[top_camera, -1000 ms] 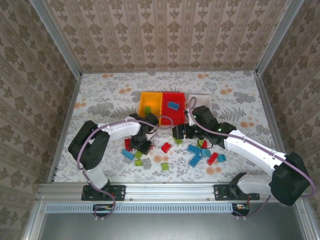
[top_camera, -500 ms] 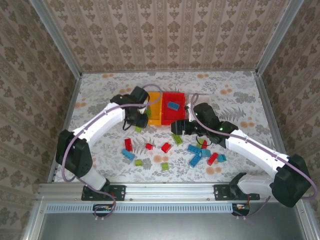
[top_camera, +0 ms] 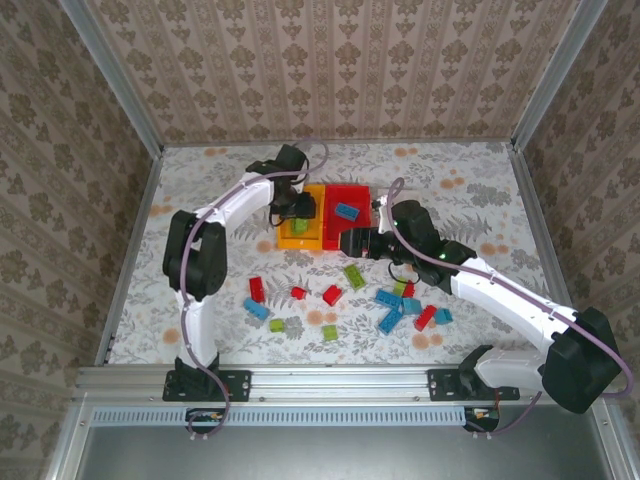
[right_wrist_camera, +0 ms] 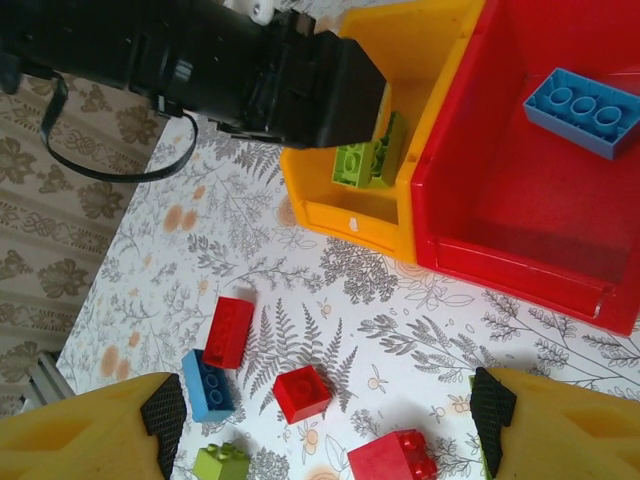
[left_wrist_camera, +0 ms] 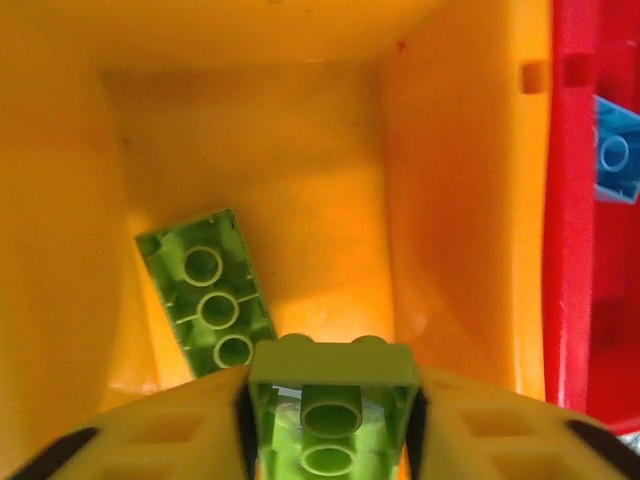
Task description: Sort the legos into containers by color
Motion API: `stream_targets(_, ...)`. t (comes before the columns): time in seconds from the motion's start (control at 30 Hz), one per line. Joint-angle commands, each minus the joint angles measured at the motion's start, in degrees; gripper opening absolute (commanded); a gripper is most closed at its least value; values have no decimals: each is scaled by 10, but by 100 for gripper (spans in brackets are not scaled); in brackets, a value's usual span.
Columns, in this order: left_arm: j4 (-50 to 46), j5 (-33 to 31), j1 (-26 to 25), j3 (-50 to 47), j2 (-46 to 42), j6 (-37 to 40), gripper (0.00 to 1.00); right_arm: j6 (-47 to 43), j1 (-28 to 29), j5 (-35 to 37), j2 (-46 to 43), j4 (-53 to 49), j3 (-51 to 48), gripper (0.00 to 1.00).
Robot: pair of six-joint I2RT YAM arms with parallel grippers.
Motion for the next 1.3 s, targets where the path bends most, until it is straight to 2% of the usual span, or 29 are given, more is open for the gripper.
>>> stream_targets(0.0,-2,16,3,21,0,-23,51,5,-4,14,-11,-5,4,79)
stream_targets(0.17,-14,9,3,16,-28,-28,59,-17,-4,23,-16,-47,2,80)
stream_targets(0.33,-12,9,3,-19,-90,-43,59,-69,8,21,-15,-117,5,80)
stream_targets(0.43,-8,1,3,-62,-142,-57,60,-123,38,20,-3,-155,8,80)
stream_targets(0.6,26,21,-5,-194,-282,-66,62,-191,116,30,69,-206,41,82)
stream_targets(0.77,66,47,-17,-352,-451,-82,63,-196,142,32,157,-206,69,86)
stream_targets(0.9,54,47,-17,-427,-551,-100,63,-213,150,38,223,-223,108,87)
stream_targets(1.1,32,33,-16,-464,-625,-117,63,-230,152,75,291,-256,147,86)
stream_targets(1.27,27,29,-17,-466,-637,-120,63,-246,151,87,336,-265,173,82)
